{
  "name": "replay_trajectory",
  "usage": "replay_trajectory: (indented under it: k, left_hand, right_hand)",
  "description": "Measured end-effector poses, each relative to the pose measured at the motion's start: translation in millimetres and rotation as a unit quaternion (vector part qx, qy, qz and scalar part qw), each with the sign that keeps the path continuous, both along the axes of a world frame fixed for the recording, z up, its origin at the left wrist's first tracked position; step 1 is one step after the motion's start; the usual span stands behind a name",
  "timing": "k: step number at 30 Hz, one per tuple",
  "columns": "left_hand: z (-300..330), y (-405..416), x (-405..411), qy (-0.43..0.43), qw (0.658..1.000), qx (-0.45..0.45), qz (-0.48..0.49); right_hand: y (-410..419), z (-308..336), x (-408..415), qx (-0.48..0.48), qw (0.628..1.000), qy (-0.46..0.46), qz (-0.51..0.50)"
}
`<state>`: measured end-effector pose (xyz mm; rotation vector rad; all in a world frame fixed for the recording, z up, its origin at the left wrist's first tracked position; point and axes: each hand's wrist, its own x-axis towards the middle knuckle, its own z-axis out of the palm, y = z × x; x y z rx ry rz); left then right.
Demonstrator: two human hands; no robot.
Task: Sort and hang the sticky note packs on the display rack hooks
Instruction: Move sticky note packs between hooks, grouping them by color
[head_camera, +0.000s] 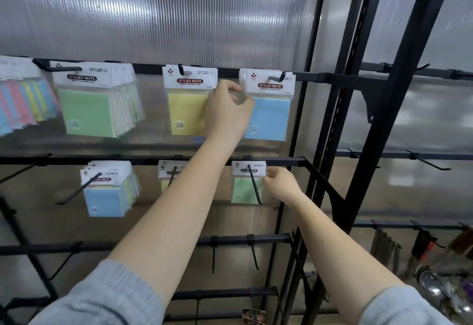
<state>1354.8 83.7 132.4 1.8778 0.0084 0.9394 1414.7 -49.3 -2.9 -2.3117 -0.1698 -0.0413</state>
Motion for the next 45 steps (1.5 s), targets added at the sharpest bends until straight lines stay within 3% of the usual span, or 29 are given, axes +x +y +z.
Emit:
replay_trajectory:
  k: [10,18,26,36,45]
  left_hand:
    - [-20,24,-28,0.047,0.998,0.029,-0.023]
    - [-39,42,-48,0.046,0.999,0.024,0.012]
    - [-53,64,-64,0.071,0.997,-0.002,0.023]
    - [-72,94,-65,0.129,0.991,0.001,0.037]
    - [-93,124,-55,0.208,0.977,0.033,0.046]
  right_hand:
    - [18,-10,18,0.078,0.993,0.044,-0.073]
    - [25,-17,14,0.156,0.977,0.017,-0.143]
    - [33,-26,1,0.216,0.968,0.046,-0.123]
    - [28,-12,-49,0.189,0.973,-0.02,-0.128]
    - [24,-3,-91,0.146,0.972,-0.022,-0.18]
